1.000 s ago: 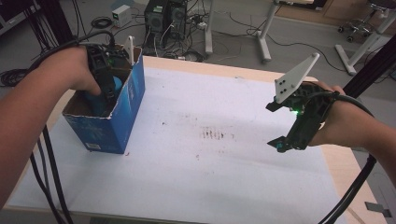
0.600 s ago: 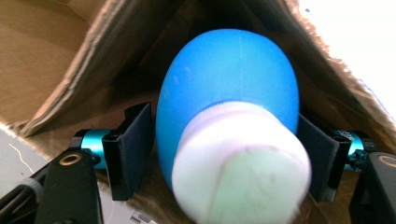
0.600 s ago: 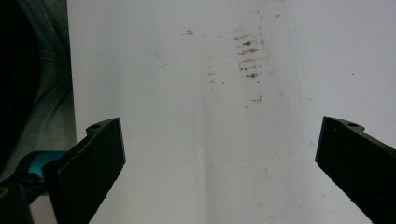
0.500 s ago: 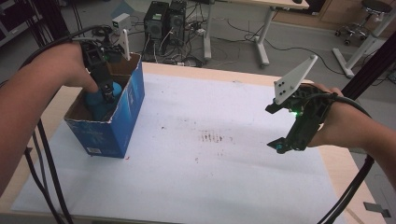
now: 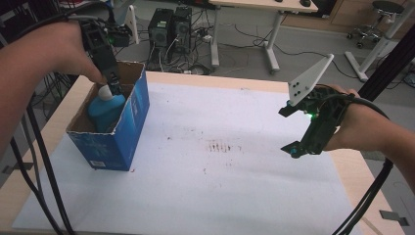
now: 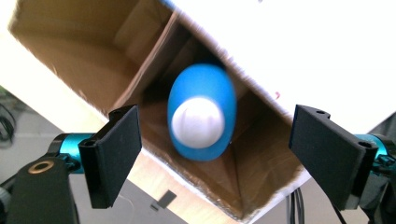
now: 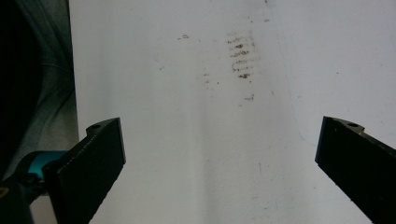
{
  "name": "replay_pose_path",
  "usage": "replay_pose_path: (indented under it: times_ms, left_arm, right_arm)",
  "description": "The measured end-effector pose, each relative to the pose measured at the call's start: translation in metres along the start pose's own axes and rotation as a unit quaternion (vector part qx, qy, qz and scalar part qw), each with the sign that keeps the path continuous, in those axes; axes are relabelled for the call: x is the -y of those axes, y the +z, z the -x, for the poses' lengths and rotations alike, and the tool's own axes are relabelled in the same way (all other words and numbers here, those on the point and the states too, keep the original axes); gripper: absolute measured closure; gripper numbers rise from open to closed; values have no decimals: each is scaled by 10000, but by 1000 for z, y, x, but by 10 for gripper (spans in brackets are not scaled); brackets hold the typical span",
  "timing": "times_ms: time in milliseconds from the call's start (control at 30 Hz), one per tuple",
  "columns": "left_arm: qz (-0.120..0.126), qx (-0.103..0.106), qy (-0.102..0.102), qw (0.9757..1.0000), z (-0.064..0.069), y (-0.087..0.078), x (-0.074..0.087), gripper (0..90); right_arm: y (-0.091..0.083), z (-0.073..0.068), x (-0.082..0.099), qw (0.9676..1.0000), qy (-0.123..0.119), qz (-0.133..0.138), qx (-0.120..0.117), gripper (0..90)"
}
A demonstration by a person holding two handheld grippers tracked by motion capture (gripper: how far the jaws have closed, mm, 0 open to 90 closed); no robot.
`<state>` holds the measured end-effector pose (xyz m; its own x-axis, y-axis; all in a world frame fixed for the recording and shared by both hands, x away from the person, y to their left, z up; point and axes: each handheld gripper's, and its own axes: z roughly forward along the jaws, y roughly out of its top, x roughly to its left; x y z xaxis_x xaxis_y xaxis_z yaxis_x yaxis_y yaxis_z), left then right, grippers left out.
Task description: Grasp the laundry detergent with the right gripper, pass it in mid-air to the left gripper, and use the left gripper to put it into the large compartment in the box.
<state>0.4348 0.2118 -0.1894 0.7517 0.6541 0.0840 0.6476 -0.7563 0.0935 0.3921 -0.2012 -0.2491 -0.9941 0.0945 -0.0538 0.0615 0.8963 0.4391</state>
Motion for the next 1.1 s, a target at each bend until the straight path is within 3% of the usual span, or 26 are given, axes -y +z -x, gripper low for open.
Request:
replay_pose_path:
  times_ms: [67, 100, 200, 233, 333, 367, 467, 500, 533, 767, 800, 833, 867, 967, 1000, 1100]
  left_arm:
    - [60, 50, 195, 9998, 7, -7, -7, 161]
    - [89, 94, 402, 9991, 15, -10, -14, 150]
    - [112, 107, 515, 9986, 19, -11, -18, 123]
    - [172, 229, 859, 9959, 32, -11, -29, 120]
    - [168, 242, 943, 9951, 36, -9, -32, 101]
    - [113, 299, 1132, 9931, 43, -7, -38, 101]
    - [120, 363, 1365, 9899, 53, -2, -46, 75]
    - [97, 402, 1519, 9875, 58, 2, -51, 68]
    - [97, 402, 1519, 9875, 58, 2, -51, 68]
    - [52, 597, 1948, 9790, 70, 18, -62, 60]
    - [56, 638, 2045, 9768, 73, 22, -64, 59]
    - [56, 638, 2045, 9768, 73, 22, -64, 59]
    - [43, 650, 2140, 9747, 76, 25, -67, 51]
    - [34, 639, 2206, 9733, 78, 28, -69, 27]
    - [33, 667, 2271, 9716, 80, 31, -71, 27]
    - [46, 685, 2294, 9709, 81, 33, -74, 27]
  right_arm:
    - [-2, 1, 0, 10000, 14, -11, -6, 6]
    - [-3, 1, -1, 10000, 5, -19, -1, 6]
    - [-4, 2, -1, 10000, 0, -22, -2, 6]
    - [-6, 3, -1, 10000, -26, -54, -47, 6]
    - [-6, 3, -1, 9999, -28, -84, -53, 6]
    - [-6, 3, -1, 9999, -47, -138, -47, 6]
    - [-7, 5, -1, 9996, -25, -256, -81, 6]
    - [-6, 7, 0, 9995, -64, -285, -100, 6]
    - [-6, 7, 0, 9995, -64, -285, -100, 6]
    - [6, 10, 0, 9977, -155, -656, -121, 6]
    - [10, 10, 0, 9971, -183, -722, -140, 6]
    - [10, 10, 0, 9971, -183, -722, -140, 6]
    - [14, 9, 0, 9965, -173, -795, -188, 6]
    - [19, 9, 0, 9957, -192, -873, -232, 6]
    - [23, 9, 1, 9949, -201, -956, -262, 6]
    - [29, 10, 1, 9941, -198, -1027, -302, 6]
